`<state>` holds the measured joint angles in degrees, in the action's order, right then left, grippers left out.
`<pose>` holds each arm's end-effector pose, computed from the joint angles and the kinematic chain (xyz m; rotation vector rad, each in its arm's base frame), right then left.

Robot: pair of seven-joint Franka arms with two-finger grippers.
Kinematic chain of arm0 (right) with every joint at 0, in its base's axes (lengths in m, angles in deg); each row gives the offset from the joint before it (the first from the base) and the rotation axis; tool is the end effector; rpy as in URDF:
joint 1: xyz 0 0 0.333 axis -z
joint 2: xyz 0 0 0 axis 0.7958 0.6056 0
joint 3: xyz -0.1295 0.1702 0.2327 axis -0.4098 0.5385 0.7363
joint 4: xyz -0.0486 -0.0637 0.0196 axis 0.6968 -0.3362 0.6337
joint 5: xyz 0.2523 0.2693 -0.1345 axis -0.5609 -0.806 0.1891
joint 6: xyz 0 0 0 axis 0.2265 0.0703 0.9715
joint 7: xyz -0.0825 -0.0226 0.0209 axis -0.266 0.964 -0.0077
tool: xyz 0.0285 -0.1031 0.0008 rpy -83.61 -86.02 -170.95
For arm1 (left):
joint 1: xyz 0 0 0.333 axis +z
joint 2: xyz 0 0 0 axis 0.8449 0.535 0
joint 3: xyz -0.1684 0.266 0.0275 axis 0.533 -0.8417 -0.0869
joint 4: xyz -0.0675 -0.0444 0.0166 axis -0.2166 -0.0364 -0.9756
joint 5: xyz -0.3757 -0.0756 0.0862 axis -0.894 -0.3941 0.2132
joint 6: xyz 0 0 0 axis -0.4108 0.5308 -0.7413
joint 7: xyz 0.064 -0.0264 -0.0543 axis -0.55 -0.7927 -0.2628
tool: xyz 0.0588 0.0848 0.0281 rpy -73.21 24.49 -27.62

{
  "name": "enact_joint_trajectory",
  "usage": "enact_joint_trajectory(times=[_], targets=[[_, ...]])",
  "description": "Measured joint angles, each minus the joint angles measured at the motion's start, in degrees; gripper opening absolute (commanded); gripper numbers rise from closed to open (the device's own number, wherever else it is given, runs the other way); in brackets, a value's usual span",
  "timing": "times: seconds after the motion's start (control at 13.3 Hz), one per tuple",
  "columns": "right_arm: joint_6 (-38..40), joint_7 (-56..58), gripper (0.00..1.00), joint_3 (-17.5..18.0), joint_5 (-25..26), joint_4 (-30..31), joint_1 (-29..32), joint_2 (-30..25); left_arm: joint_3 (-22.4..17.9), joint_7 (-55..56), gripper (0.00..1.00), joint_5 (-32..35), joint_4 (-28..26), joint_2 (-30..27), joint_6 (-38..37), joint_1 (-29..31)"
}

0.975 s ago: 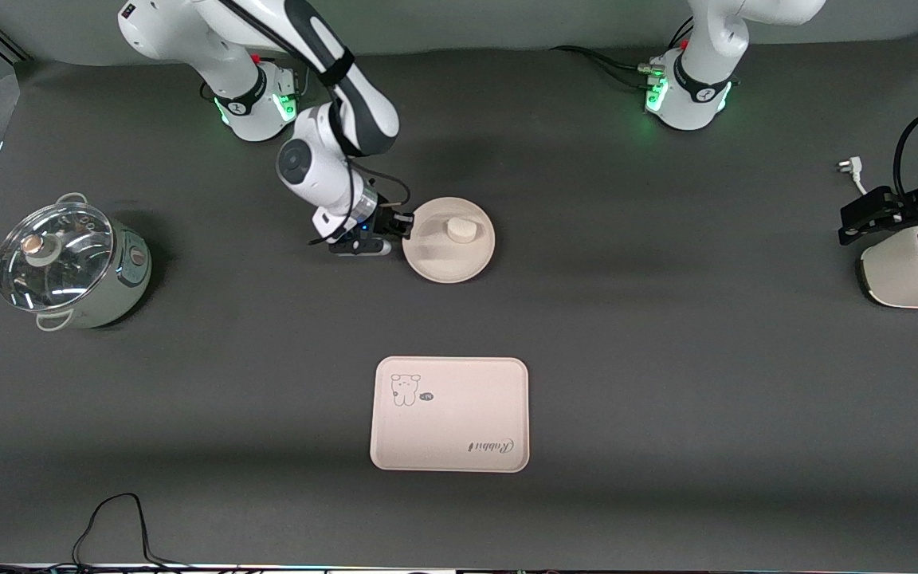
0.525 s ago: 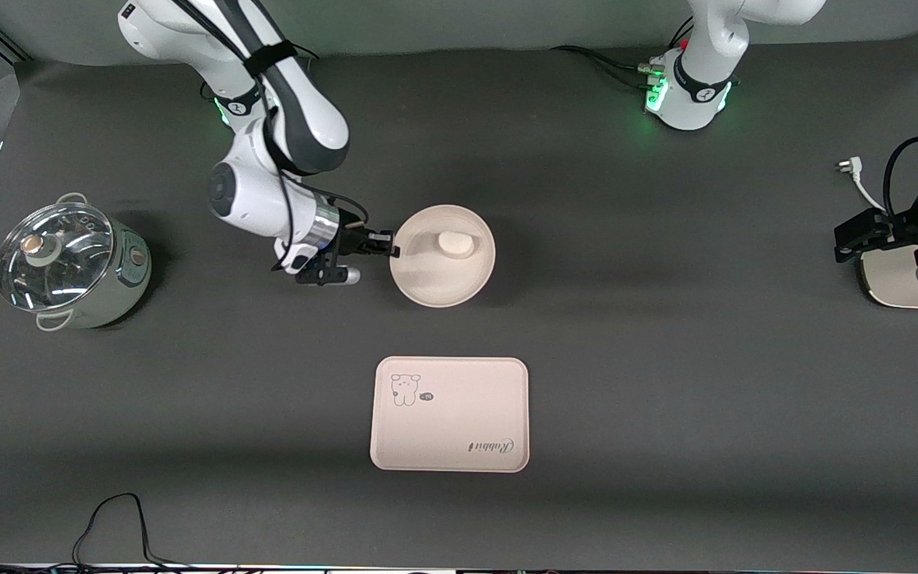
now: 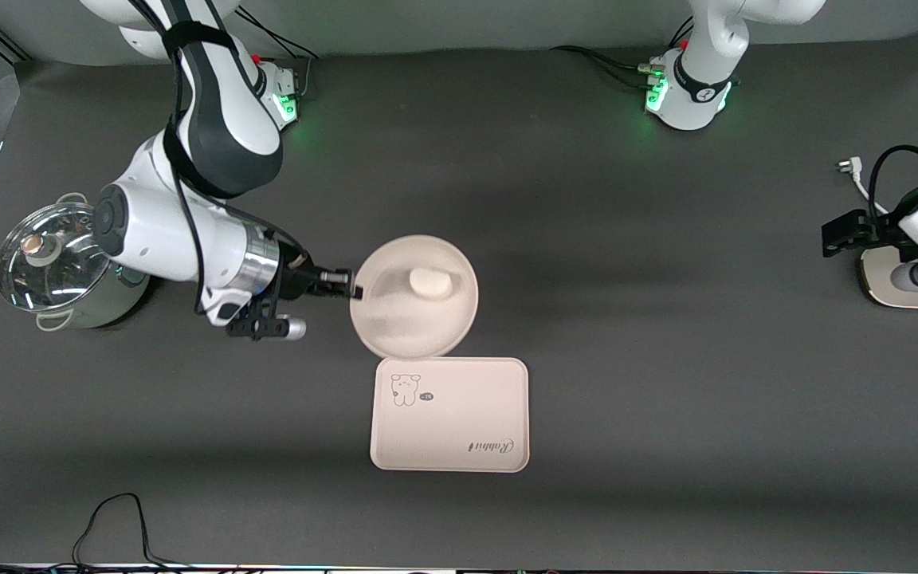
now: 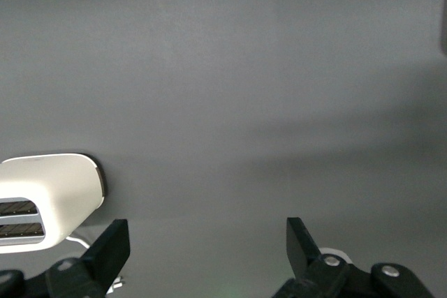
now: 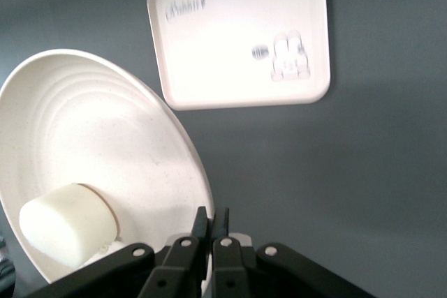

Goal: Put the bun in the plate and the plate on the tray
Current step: 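Lift the plate with the right gripper and carry it over the tray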

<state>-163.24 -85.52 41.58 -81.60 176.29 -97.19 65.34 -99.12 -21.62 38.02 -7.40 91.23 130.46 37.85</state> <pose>0.6180 0.2736 0.4453 -2.6631 0.2153 0.1044 0.5813 0.0003 0.5816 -3.0934 0.1702 0.1383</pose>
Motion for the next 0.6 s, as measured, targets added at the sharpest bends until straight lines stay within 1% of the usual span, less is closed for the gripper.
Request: enact_joint_trajectory(times=[0.15,0.22,0.38,0.45,0.6], targets=[[0.05,-0.45,0.0,0.02,-2.5,-6.98,1.73,7.4,5.26,-0.07,1.0,-0.1,-0.02,-0.2,-0.12,5.85],[-0.07,-0.45,0.0,0.05,-4.34,-10.31,2.58,11.57,6.95,-0.11,1.0,-0.11,-0.14,-0.2,0.02,7.9],[-0.42,-0.46,0.0,0.23,-8.9,-17.45,5.1,19.54,8.69,-0.24,1.0,-0.2,-0.57,-0.2,1.29,10.06],[-1.19,-0.46,0.0,0.52,-10.62,-20.7,6.45,22.96,9.01,-0.25,1.0,-0.22,-0.89,-0.16,2.16,10.21],[-5.82,-0.46,0.0,2.18,-11.53,-24.42,7.96,28.25,9.69,-0.22,1.0,-0.23,-1.82,-0.08,4.55,10.2]])
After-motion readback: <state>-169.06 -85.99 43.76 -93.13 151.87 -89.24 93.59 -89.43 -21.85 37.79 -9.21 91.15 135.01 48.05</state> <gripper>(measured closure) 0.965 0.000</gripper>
